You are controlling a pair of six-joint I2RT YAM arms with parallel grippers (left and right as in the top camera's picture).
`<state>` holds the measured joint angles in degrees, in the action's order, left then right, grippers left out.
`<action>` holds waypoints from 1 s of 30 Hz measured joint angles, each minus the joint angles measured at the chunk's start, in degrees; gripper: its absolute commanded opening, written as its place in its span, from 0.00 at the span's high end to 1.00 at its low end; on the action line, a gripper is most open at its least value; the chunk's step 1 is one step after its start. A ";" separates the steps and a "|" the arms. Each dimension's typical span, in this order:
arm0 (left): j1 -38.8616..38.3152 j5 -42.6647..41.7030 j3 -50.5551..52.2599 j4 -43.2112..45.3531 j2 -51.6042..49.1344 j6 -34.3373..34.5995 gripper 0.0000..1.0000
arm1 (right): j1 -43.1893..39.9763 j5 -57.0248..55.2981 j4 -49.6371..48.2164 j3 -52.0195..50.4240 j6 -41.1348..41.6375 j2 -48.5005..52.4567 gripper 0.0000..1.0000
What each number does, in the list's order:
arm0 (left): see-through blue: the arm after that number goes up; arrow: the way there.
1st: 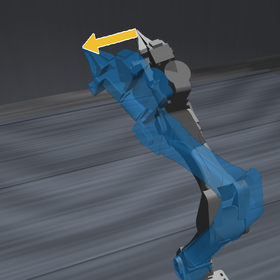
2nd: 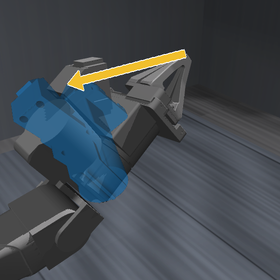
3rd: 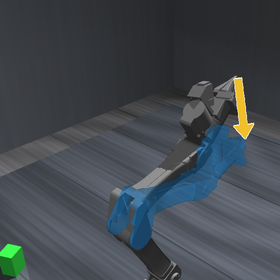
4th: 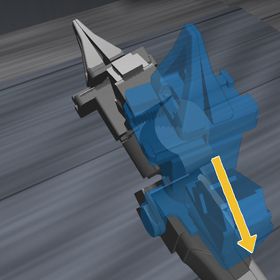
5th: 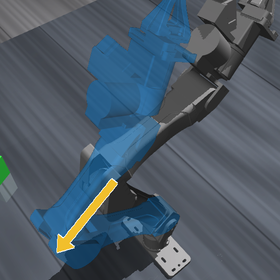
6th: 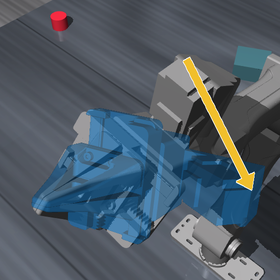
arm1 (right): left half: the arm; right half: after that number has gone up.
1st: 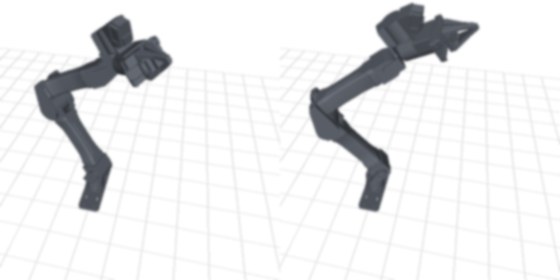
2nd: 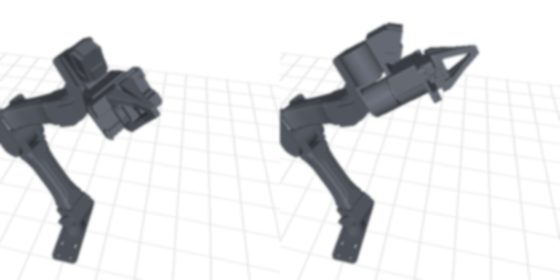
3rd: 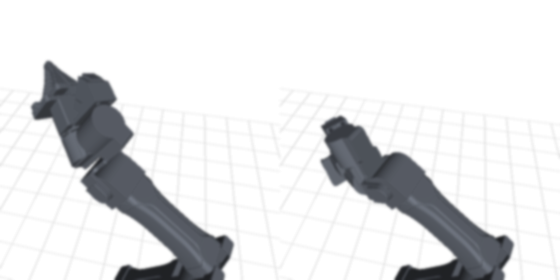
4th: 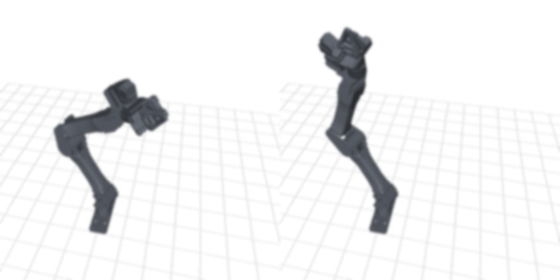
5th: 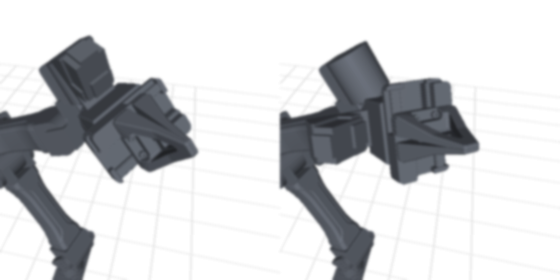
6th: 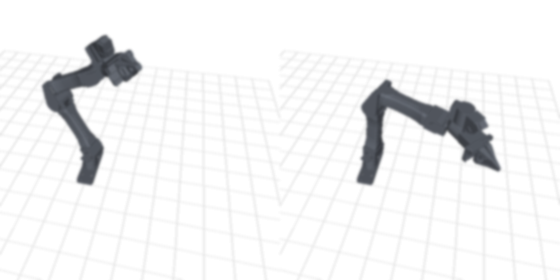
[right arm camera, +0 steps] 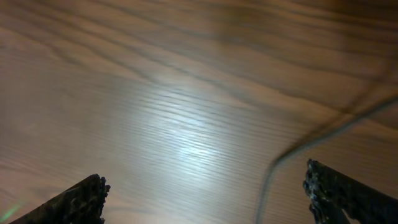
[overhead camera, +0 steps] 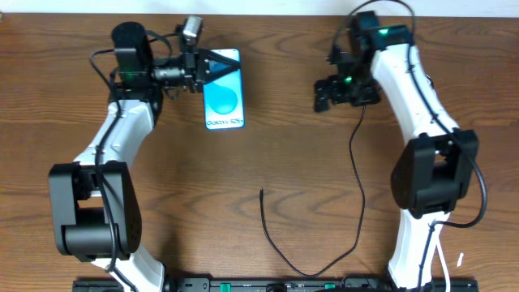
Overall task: Plug charger to phone and switch on socket
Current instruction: 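Move the right gripper left to the black cable's loose end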
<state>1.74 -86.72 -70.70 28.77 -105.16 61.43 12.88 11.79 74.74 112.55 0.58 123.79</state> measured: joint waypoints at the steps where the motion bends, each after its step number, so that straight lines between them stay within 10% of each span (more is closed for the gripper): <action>1: 0.81 0.00 0.00 0.02 0.00 0.00 0.92 | 1.14 0.00 -0.28 0.00 0.81 0.00 0.01; 30: 11.19 -1.70 0.00 0.00 0.00 0.00 0.93 | 30.18 -4.83 -14.23 -16.65 24.70 0.00 0.01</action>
<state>12.93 -88.42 -70.70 28.77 -105.16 61.43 43.07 6.96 60.51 95.90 25.28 123.79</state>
